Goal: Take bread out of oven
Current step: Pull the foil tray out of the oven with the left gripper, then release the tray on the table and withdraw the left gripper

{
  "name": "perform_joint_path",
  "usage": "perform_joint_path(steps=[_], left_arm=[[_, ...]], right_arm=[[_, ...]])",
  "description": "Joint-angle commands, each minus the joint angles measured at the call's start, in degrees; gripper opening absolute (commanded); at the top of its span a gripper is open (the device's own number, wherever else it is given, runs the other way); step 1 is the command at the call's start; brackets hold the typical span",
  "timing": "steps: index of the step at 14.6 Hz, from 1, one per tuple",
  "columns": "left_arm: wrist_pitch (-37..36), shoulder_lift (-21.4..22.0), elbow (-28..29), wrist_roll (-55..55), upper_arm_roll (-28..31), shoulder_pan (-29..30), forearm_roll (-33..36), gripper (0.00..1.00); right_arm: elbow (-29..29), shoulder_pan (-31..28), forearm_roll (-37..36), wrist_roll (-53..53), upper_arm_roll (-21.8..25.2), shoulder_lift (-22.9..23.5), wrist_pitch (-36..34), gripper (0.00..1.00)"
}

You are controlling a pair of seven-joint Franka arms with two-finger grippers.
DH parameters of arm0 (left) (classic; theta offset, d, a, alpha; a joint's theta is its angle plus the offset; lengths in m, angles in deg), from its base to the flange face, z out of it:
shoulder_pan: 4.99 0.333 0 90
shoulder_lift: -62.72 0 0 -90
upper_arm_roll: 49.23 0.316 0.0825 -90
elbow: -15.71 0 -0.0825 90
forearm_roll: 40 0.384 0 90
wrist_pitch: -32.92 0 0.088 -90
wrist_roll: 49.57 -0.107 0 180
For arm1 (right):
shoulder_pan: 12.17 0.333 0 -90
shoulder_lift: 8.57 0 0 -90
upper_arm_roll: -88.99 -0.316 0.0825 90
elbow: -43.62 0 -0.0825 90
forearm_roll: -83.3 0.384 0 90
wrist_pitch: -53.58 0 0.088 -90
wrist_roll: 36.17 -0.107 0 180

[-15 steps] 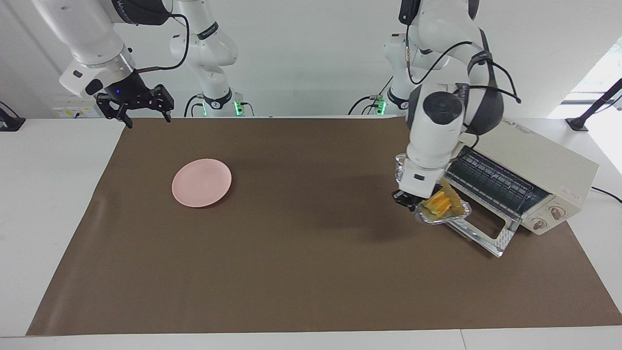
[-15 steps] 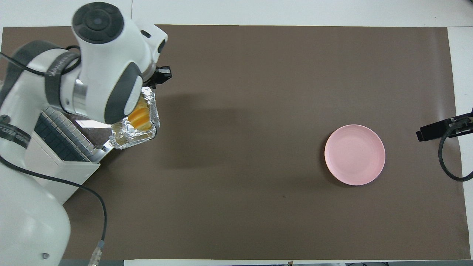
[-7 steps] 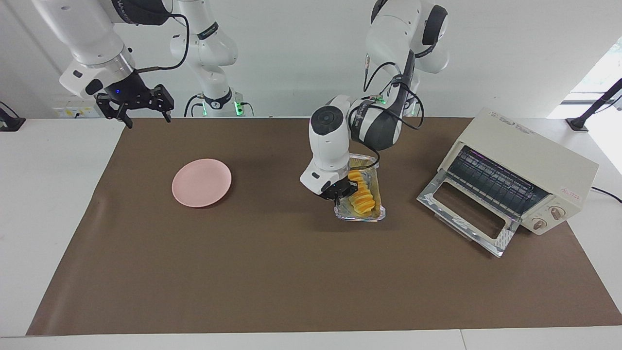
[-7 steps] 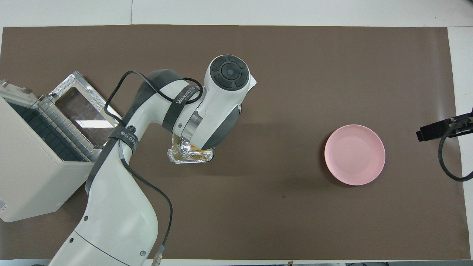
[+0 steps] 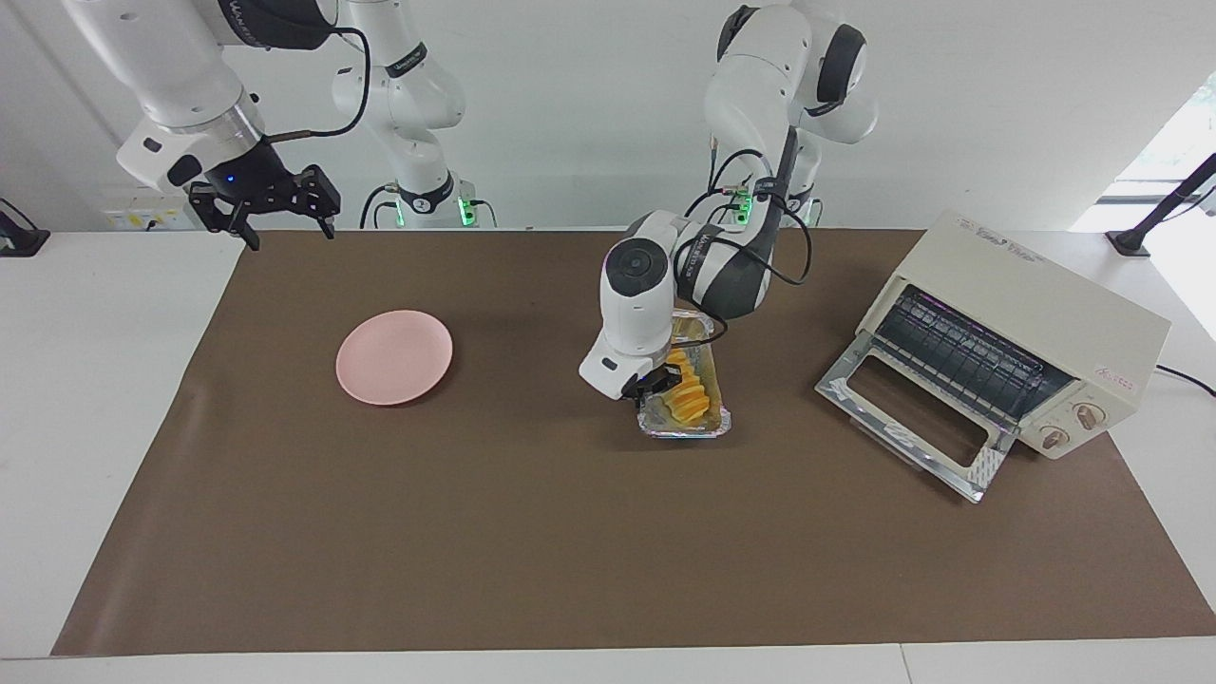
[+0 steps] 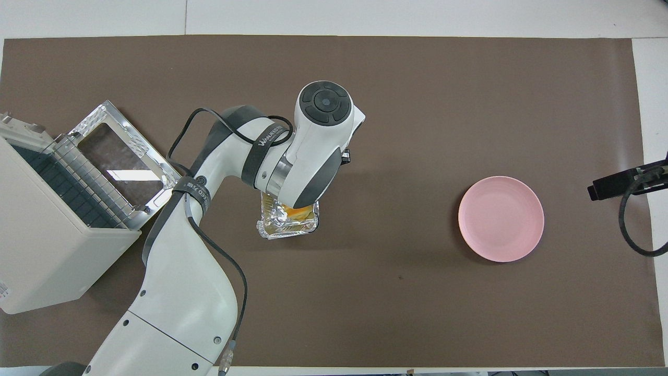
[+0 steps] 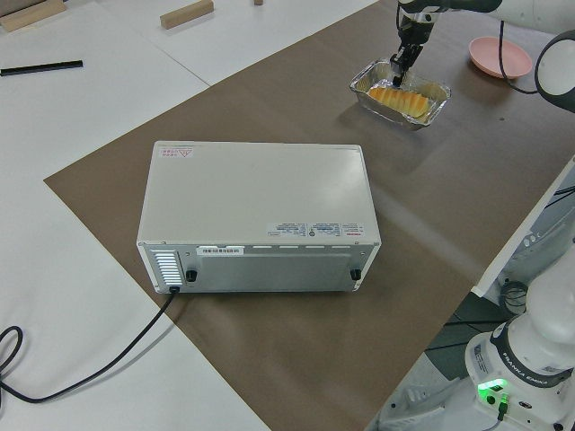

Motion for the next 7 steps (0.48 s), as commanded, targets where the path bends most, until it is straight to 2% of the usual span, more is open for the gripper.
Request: perform_joint_path(steps=[1, 2, 3, 4, 7], left_arm=[[2.6, -2.6, -1.5, 2.3, 1.1, -2.1, 1.1, 0.00], [3.0, -2.5, -1.5, 2.4, 1.1, -2.1, 1.1, 0.00], [2.8, -2.5, -1.5, 2.4, 1.2, -1.9, 1.2, 0.53], [2.3, -2.5, -1.6, 2.4, 1.2, -2.0, 1.6, 1.00], [-0.9, 0.5, -1.7, 2.0, 1.3, 0.5, 1.5, 1.00]], right_arm=[[0.9, -0.9, -1.0, 1.1, -0.7, -1.2, -0.7, 1.00], [0.9, -1.0, -1.0, 1.1, -0.6, -1.2, -0.7, 1.00], [0.8, -1.1, -1.0, 1.1, -0.6, -1.2, -0.7, 1.00], [0.9, -1.1, -1.0, 1.1, -0.6, -1.2, -0.7, 1.00], [0.8, -0.9, -1.0, 1.0, -0.6, -1.2, -0.6, 1.00]])
